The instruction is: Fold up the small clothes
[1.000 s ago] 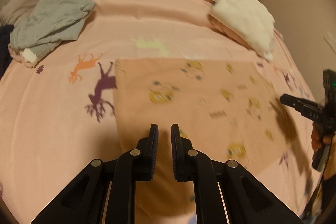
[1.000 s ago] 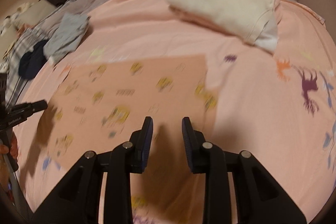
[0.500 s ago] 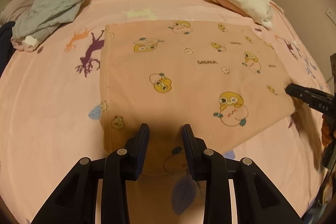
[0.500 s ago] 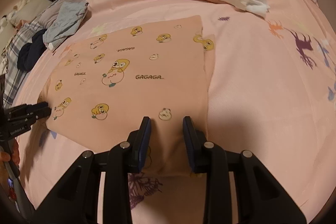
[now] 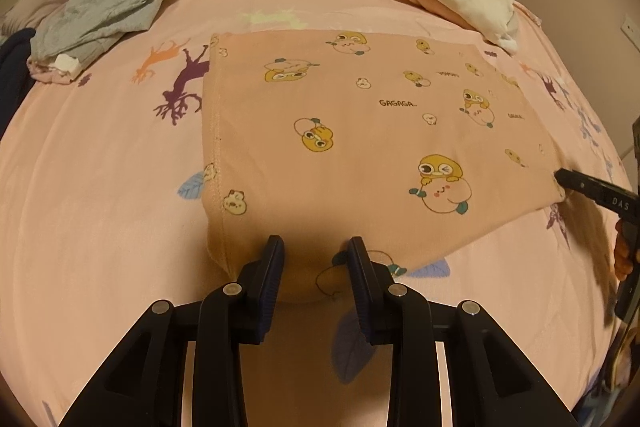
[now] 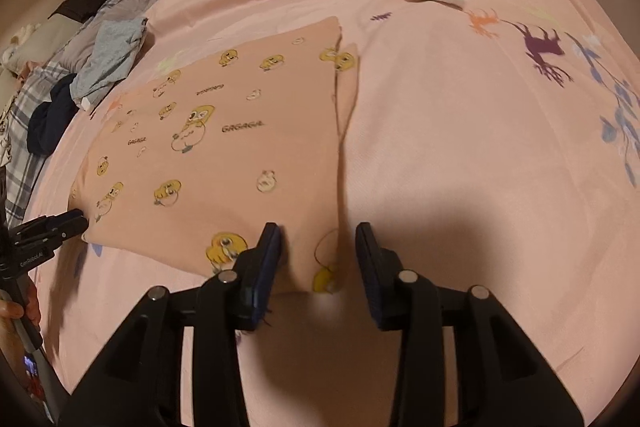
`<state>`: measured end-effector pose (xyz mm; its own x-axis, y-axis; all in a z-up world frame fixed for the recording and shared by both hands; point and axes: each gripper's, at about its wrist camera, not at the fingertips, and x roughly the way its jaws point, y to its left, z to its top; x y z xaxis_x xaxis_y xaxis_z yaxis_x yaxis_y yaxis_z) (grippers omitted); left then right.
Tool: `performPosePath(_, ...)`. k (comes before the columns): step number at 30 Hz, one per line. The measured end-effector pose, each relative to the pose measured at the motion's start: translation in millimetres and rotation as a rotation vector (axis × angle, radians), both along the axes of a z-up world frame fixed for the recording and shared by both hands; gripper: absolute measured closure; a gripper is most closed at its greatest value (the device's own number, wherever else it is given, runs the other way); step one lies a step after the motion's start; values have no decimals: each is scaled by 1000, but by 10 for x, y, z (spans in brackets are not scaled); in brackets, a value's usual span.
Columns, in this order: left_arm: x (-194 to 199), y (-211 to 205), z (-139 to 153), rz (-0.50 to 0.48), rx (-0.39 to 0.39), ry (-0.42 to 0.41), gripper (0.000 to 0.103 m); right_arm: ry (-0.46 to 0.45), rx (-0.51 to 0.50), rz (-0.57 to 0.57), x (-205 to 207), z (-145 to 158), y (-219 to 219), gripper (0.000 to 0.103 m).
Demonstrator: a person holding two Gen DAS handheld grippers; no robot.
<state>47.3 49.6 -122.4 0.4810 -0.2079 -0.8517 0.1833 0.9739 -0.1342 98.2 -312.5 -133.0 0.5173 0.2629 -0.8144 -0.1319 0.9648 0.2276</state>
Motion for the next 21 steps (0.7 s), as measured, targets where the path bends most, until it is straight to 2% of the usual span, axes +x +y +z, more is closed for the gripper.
performPosePath(21,-104,233,32,54,-48,23,71,-9,28,-79,-209,91,-250,63)
